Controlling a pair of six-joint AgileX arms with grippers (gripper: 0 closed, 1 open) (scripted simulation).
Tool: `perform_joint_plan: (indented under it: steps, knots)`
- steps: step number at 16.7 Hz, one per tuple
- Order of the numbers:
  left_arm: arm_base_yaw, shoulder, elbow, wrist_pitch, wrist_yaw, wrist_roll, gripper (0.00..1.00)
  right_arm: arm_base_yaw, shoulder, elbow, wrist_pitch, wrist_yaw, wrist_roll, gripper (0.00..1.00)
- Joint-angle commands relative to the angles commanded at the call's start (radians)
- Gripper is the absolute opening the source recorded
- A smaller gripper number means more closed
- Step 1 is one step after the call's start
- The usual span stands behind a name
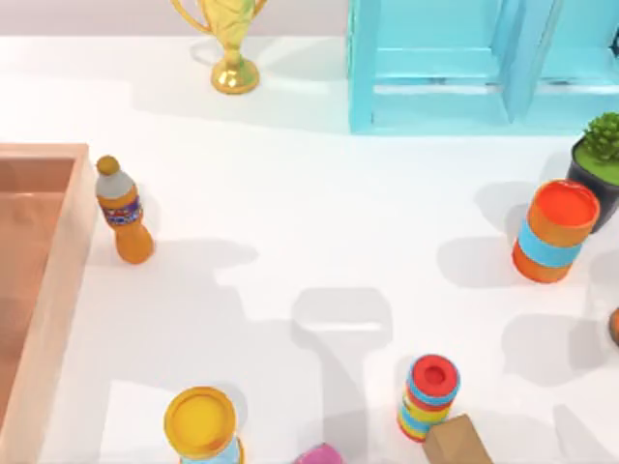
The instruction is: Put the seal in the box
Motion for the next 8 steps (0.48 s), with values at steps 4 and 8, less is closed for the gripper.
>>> perform_joint_plan:
  steps: [4, 8]
  knots:
    - [0.000, 0.000, 0.000, 0.000, 0.000, 0.000, 1.00, 0.000, 0.000, 0.000, 0.000, 0.000, 0.000, 1.00]
    - [0.000, 0.000, 0.000, 0.000, 0.000, 0.000, 1.00, 0.000, 0.000, 0.000, 0.000, 0.000, 0.000, 1.00]
